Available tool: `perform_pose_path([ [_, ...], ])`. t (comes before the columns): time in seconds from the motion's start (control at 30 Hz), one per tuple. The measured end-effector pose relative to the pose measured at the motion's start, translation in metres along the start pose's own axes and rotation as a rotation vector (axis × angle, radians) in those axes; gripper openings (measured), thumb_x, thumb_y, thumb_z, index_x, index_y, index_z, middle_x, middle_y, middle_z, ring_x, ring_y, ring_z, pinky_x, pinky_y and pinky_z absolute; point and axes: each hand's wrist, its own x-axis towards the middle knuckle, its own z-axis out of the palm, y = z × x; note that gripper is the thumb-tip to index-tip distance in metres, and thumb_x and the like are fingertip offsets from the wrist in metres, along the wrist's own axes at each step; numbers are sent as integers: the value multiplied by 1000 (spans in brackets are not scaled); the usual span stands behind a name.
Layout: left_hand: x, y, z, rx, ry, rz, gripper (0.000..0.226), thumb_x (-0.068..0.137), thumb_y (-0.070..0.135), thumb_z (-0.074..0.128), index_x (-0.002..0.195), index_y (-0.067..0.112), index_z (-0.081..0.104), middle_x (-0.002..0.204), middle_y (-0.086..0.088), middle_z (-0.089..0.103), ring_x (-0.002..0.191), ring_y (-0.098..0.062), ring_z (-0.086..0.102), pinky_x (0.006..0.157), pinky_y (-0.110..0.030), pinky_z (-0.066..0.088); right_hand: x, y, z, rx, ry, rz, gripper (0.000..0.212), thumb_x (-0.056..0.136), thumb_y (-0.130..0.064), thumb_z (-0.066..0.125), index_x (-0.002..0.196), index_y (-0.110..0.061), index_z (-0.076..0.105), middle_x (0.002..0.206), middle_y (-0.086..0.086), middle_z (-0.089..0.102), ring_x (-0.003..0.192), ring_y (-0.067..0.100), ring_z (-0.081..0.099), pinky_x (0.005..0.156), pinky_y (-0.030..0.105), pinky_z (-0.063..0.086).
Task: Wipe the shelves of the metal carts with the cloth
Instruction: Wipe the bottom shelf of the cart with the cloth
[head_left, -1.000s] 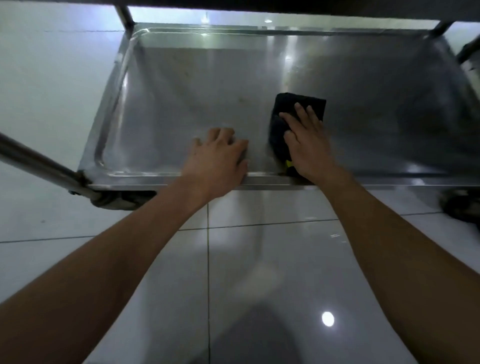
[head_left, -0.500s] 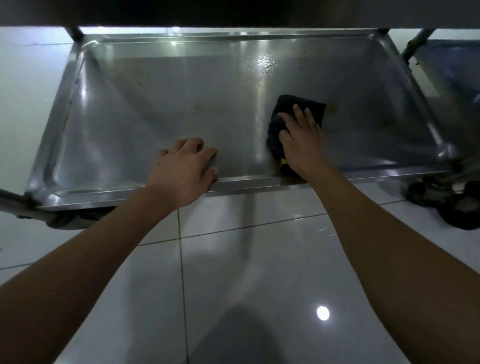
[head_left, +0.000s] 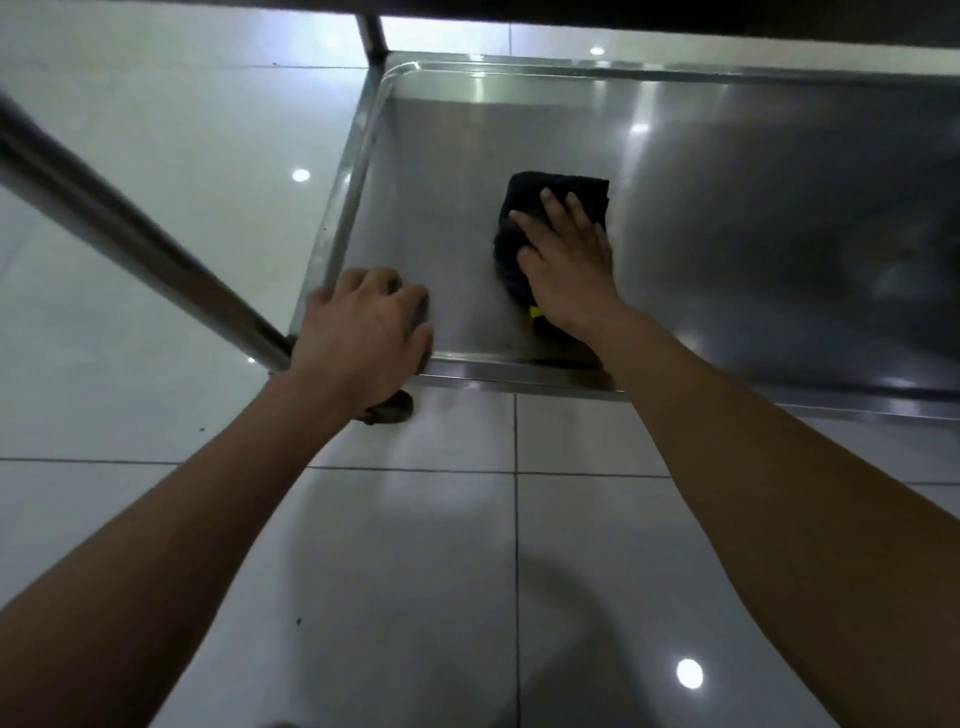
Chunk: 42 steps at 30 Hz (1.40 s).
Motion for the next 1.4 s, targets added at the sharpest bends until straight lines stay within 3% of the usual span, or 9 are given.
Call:
perform_pose_path([
  [0.3, -6, -23, 14, 7, 24, 73, 47, 101, 46, 42, 146, 31, 46, 153, 0, 43, 138, -27, 37, 104, -53, 36, 58, -85, 28, 59, -166, -144, 49, 104, -34, 29, 153, -42, 28, 168, -7, 1, 153, 16, -7, 121, 43, -5],
  [0.47, -6, -25, 16, 9, 42, 83, 44, 102, 46, 36, 142, 32, 49, 134, 6, 53, 123, -24, 44, 97, -51, 38, 75, -116, 37, 87, -222, -221, 50, 101, -37, 33, 151, -44, 32, 168, -7, 3, 153, 16, -7, 120, 44, -7],
  [0.7, -9, -19, 12, -1, 16, 78, 44, 102, 45, 35, 141, 30, 48, 130, 4, 52, 122, -24, 44, 98, -53, 39, 73, -117, 32, 88, -274, -277, 51, 102, -36, 32, 153, -41, 28, 168, -7, 2, 153, 15, -7, 120, 46, -6],
  [0.83, -8, -8, 5, -11, 3, 56, 29, 98, 43, 43, 117, 25, 55, 119, 2, 52, 117, -25, 47, 91, -51, 45, 61, -78, 18, 58, -246, -246, 50, 104, -37, 29, 154, -41, 25, 168, -6, 0, 153, 16, -6, 120, 46, -2],
  [0.9, -4, 5, 1, -14, -23, 31, 24, 95, 39, 49, 109, 22, 57, 116, -1, 53, 120, -28, 47, 95, -54, 44, 54, -45, 6, 11, -225, -207, 51, 105, -37, 27, 155, -40, 21, 168, -5, -2, 154, 17, -7, 121, 46, -1],
  [1.03, 9, 56, -5, 44, -73, 105, 31, 92, 34, 56, 122, 25, 57, 135, -4, 48, 138, -33, 34, 106, -57, 37, 33, 29, -19, -4, -202, -98, 50, 106, -39, 29, 155, -42, 21, 167, -7, -3, 153, 17, -9, 122, 45, -1],
  [1.13, 17, 110, -8, -12, -86, 222, 31, 95, 35, 48, 123, 25, 56, 131, -3, 50, 132, -30, 41, 101, -55, 42, 10, 78, -38, -16, -167, -37, 50, 106, -38, 30, 155, -41, 22, 168, -6, -3, 154, 18, -8, 123, 45, 0],
  [1.27, 29, 167, -6, 52, -152, 331, 41, 97, 35, 46, 136, 25, 51, 141, -5, 46, 134, -30, 39, 101, -53, 42, -25, 131, -61, -86, -148, -21, 52, 107, -34, 31, 157, -36, 19, 168, -1, -2, 154, 23, -6, 122, 48, 6],
  [1.4, 40, 212, -3, 73, -185, 343, 35, 95, 31, 48, 128, 24, 57, 132, -4, 51, 126, -30, 44, 96, -50, 43, -63, 168, -79, -82, -99, -23, 50, 107, -33, 32, 156, -32, 24, 168, 2, 2, 154, 26, -2, 122, 50, 10],
])
